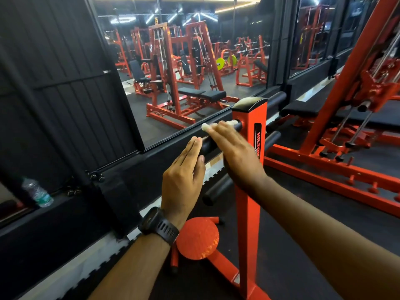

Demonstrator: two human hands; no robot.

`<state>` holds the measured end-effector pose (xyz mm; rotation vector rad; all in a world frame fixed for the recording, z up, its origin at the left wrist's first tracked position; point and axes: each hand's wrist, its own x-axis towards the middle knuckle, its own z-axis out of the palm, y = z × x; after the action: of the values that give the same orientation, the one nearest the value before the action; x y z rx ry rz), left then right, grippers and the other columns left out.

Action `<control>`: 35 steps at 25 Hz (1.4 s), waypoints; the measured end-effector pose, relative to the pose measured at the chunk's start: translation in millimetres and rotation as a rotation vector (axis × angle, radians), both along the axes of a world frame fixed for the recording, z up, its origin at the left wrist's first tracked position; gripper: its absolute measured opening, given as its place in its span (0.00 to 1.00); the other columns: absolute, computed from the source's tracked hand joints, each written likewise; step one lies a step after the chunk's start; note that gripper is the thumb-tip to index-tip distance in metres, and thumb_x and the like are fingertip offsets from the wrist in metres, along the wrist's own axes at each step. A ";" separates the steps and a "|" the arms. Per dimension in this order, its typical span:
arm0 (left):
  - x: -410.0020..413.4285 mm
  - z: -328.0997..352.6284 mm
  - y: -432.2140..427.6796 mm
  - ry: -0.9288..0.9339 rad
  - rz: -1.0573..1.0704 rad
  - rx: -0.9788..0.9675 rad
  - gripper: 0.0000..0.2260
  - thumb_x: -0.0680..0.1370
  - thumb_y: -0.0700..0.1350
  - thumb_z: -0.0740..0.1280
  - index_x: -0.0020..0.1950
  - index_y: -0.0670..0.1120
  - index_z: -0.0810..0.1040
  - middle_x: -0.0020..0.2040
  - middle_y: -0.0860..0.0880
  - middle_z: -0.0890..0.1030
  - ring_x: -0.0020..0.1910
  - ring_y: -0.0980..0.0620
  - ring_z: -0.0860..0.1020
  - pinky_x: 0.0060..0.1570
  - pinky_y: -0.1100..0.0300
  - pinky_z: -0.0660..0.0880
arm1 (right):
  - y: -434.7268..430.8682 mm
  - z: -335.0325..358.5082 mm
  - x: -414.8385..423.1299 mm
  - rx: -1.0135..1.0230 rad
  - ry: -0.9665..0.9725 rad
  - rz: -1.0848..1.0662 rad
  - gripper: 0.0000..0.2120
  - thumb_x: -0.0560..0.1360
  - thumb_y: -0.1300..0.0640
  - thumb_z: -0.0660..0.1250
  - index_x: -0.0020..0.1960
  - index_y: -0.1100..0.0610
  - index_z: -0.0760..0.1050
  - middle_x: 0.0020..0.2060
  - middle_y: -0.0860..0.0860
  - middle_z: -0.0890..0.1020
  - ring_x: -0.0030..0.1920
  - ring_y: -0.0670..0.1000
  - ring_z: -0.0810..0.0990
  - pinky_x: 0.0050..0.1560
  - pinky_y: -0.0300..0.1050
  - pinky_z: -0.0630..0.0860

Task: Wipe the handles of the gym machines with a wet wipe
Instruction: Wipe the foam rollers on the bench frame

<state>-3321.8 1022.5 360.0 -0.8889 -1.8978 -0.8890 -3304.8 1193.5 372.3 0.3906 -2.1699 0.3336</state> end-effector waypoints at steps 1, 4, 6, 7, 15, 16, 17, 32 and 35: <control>0.0 -0.2 0.1 -0.001 -0.002 0.003 0.18 0.81 0.40 0.66 0.72 0.39 0.73 0.69 0.42 0.77 0.68 0.51 0.76 0.66 0.62 0.74 | 1.8 0.0 0.3 0.067 0.010 0.016 0.23 0.81 0.65 0.56 0.76 0.61 0.66 0.72 0.59 0.71 0.75 0.57 0.65 0.75 0.52 0.65; -0.9 0.0 0.1 0.008 0.005 0.000 0.18 0.81 0.39 0.66 0.71 0.39 0.74 0.68 0.42 0.77 0.68 0.51 0.76 0.67 0.66 0.71 | 23.4 17.3 -5.1 0.115 -0.014 0.052 0.25 0.79 0.67 0.61 0.75 0.57 0.68 0.70 0.57 0.73 0.72 0.56 0.71 0.71 0.53 0.70; -0.8 -1.0 0.7 0.010 0.009 -0.004 0.18 0.81 0.40 0.66 0.71 0.39 0.74 0.68 0.42 0.77 0.68 0.50 0.76 0.67 0.69 0.69 | 27.3 28.3 -5.8 0.093 -0.048 0.048 0.25 0.78 0.67 0.65 0.73 0.57 0.70 0.68 0.56 0.75 0.69 0.55 0.73 0.66 0.55 0.75; -1.3 -1.3 0.7 0.010 0.010 -0.006 0.18 0.81 0.40 0.65 0.71 0.39 0.74 0.68 0.42 0.77 0.68 0.50 0.76 0.67 0.69 0.70 | 25.3 29.3 -5.3 0.167 -0.059 0.060 0.24 0.77 0.67 0.65 0.73 0.59 0.70 0.68 0.56 0.75 0.69 0.56 0.73 0.65 0.53 0.75; -5.1 -3.5 1.5 0.041 0.014 -0.002 0.18 0.82 0.42 0.63 0.71 0.39 0.74 0.68 0.42 0.77 0.68 0.50 0.76 0.67 0.66 0.70 | 18.8 64.6 -12.2 0.404 -0.195 0.159 0.20 0.75 0.67 0.63 0.66 0.60 0.76 0.61 0.57 0.79 0.59 0.56 0.80 0.56 0.49 0.79; -6.3 -4.0 2.0 0.047 0.012 0.003 0.18 0.83 0.42 0.63 0.71 0.39 0.74 0.69 0.42 0.77 0.68 0.50 0.76 0.68 0.66 0.70 | 17.2 67.8 -12.3 0.448 -0.232 0.196 0.20 0.75 0.67 0.63 0.67 0.60 0.75 0.62 0.56 0.78 0.58 0.56 0.80 0.56 0.47 0.78; -6.8 -5.0 2.5 0.045 0.007 0.011 0.18 0.83 0.42 0.63 0.71 0.38 0.74 0.69 0.42 0.77 0.69 0.50 0.75 0.68 0.65 0.71 | 18.9 72.0 -12.9 0.454 -0.278 0.184 0.21 0.76 0.68 0.64 0.68 0.58 0.74 0.63 0.55 0.77 0.59 0.56 0.79 0.57 0.49 0.78; -8.0 -5.8 2.4 0.036 0.005 0.007 0.18 0.82 0.41 0.65 0.71 0.39 0.74 0.69 0.42 0.76 0.69 0.50 0.75 0.68 0.64 0.71 | 32.8 93.3 -29.6 0.583 -0.423 -0.249 0.20 0.76 0.65 0.67 0.67 0.51 0.75 0.63 0.50 0.79 0.61 0.54 0.79 0.59 0.52 0.78; -7.7 -5.4 1.2 0.037 0.001 0.019 0.18 0.82 0.41 0.64 0.71 0.39 0.74 0.69 0.42 0.77 0.69 0.51 0.75 0.68 0.65 0.71 | 2.8 57.5 -8.5 0.046 -0.139 -0.211 0.19 0.76 0.69 0.64 0.63 0.54 0.79 0.61 0.50 0.80 0.59 0.51 0.81 0.59 0.47 0.79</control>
<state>-3329.5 1023.7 354.6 -0.8869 -1.8556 -0.8822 -3313.3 1196.3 429.8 0.1657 -2.3338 0.1979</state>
